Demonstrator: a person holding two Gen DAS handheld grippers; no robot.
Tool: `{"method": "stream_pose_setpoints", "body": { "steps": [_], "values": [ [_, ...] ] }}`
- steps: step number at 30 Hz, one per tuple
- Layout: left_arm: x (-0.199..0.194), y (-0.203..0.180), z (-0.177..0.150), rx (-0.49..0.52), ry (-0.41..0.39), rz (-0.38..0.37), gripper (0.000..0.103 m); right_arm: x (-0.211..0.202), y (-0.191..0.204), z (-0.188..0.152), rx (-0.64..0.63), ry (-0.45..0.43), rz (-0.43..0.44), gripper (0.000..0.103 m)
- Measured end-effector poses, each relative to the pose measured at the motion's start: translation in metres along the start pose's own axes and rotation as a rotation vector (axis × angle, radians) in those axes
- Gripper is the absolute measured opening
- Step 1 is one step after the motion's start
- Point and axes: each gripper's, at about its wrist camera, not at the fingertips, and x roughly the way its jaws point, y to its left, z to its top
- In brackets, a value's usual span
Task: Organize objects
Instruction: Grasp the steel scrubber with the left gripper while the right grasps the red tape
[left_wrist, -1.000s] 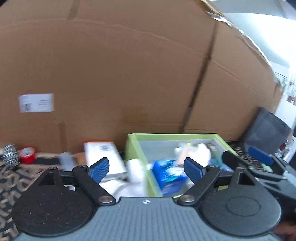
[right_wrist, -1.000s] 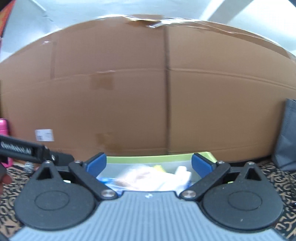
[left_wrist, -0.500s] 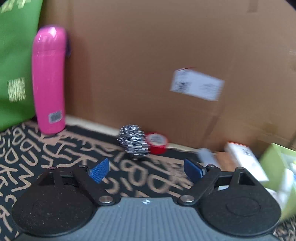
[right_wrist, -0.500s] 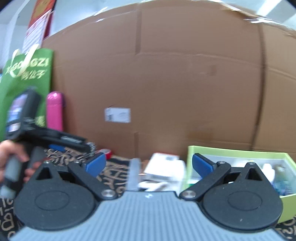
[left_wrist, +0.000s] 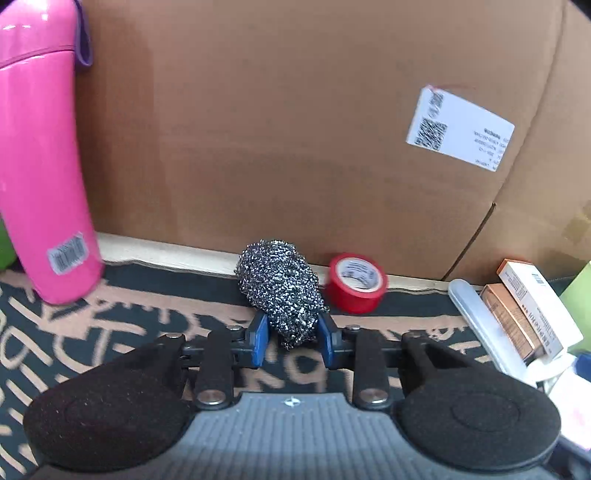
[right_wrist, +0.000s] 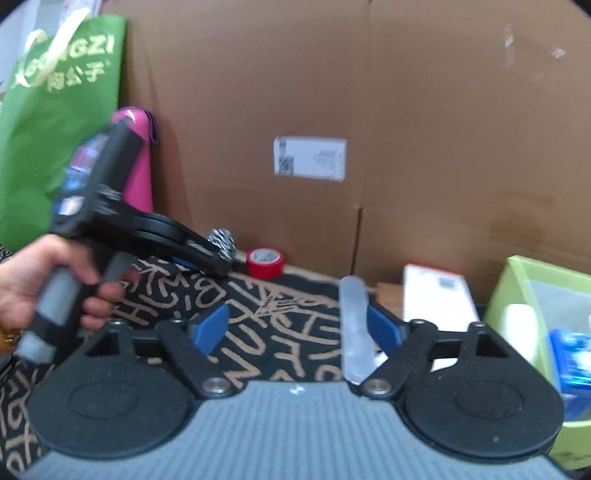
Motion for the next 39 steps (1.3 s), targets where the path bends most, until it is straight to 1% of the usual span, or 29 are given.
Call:
{"method": "stream_pose_setpoints", "body": {
  "steps": [2,3,4,5,6,7,8,10,11,14,18,19,20,21,22,23,25,26,29,32,36,37,38,39],
  "values": [
    [-0.004,0.01,0.001,0.002,0.006,-0.012,0.031,0.024,0.005,0.005,0.005,0.031,0.013,0.069],
    [-0.006,0.015,0.001,0.001,0.004,-0.014,0.032,0.037,0.009,0.008,0.004,0.043,0.013,0.065],
    [-0.008,0.019,0.001,0.003,0.001,-0.016,0.033,0.049,0.011,0.01,0.006,0.059,0.012,0.063],
    [-0.01,0.023,0.002,0.005,-0.001,-0.017,0.037,0.062,0.014,0.013,0.007,0.075,0.01,0.061],
    [-0.013,0.026,0.002,0.004,-0.006,-0.015,0.043,0.074,0.015,0.015,0.009,0.087,0.007,0.061],
    [-0.015,0.03,0.003,-0.003,-0.016,-0.008,0.056,0.086,0.017,0.017,0.012,0.099,0.0,0.061],
    [-0.018,0.034,0.004,-0.013,-0.032,0.003,0.064,0.097,0.019,0.018,0.022,0.11,-0.006,0.061],
    [-0.023,0.041,0.006,-0.036,-0.06,0.011,0.066,0.116,0.019,0.021,0.048,0.13,-0.004,0.061],
    [-0.023,0.044,0.008,-0.043,-0.062,0.005,0.067,0.123,0.02,0.023,0.059,0.135,-0.001,0.061],
    [-0.017,0.051,0.013,-0.07,-0.047,-0.003,0.071,0.141,0.025,0.027,0.066,0.141,-0.005,0.061],
    [-0.011,0.056,0.013,-0.105,-0.02,-0.038,0.071,0.154,0.03,0.031,0.065,0.135,-0.01,0.061],
    [-0.01,0.056,0.013,-0.101,-0.019,-0.04,0.071,0.157,0.03,0.032,0.065,0.132,-0.01,0.059],
    [-0.009,0.055,0.013,-0.092,-0.019,-0.038,0.071,0.16,0.03,0.033,0.064,0.132,-0.013,0.055],
    [-0.008,0.055,0.013,-0.083,-0.018,-0.037,0.071,0.164,0.03,0.034,0.062,0.135,-0.015,0.047],
    [-0.007,0.055,0.013,-0.076,-0.018,-0.041,0.071,0.167,0.03,0.034,0.061,0.139,-0.014,0.046],
    [-0.007,0.056,0.013,-0.067,-0.015,-0.054,0.059,0.168,0.03,0.033,0.056,0.138,-0.009,0.046],
    [-0.006,0.058,0.013,-0.055,0.015,-0.12,0.034,0.165,0.031,0.032,0.035,0.138,-0.011,0.046],
    [-0.008,0.058,0.012,-0.052,0.021,-0.135,0.032,0.161,0.03,0.03,0.029,0.135,-0.007,0.046],
    [-0.019,0.052,0.008,0.006,0.023,-0.13,0.03,0.144,0.024,0.025,0.036,0.128,0.011,0.046],
    [-0.031,0.044,0.0,0.029,0.036,-0.142,0.03,0.121,0.014,0.014,0.056,0.126,0.011,0.046],
    [-0.049,0.024,-0.01,0.046,0.055,-0.153,0.029,0.08,0.007,0.001,0.066,0.101,0.015,0.045],
    [-0.046,0.025,-0.006,0.049,0.059,-0.161,0.029,0.067,0.005,-0.003,0.063,0.087,0.014,0.046],
    [-0.054,0.02,-0.01,0.056,0.058,-0.171,0.029,0.056,0.002,-0.006,0.067,0.076,0.015,0.046],
    [-0.056,0.016,-0.004,0.066,0.053,-0.183,0.029,0.043,-0.002,-0.009,0.076,0.066,0.019,0.046]
  ]
}}
